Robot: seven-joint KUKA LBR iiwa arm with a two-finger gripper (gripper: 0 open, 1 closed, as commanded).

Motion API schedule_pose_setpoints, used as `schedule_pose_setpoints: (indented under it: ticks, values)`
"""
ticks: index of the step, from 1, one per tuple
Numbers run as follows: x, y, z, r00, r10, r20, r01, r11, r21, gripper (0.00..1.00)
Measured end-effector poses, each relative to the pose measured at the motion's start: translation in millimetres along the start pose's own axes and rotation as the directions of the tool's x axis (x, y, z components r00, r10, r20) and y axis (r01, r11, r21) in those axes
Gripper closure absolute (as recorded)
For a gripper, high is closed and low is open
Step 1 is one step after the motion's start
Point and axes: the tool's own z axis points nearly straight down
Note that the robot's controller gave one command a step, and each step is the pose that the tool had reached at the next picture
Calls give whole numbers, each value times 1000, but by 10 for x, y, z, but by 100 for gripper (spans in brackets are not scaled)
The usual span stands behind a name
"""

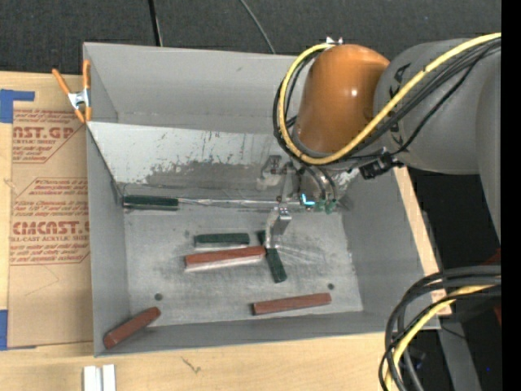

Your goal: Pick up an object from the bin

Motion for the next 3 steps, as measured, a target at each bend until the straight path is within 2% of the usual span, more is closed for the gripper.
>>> schedule_pose_setpoints:
  ticks: [1,2,3]
  values:
    - [-17,-1,-48,1000,0,8,0,1000,0,0]
    - [179,146,897,1000,25,6,-25,1000,0,100]
    - [178,145,897,1000,26,6,-26,1000,-1,100]
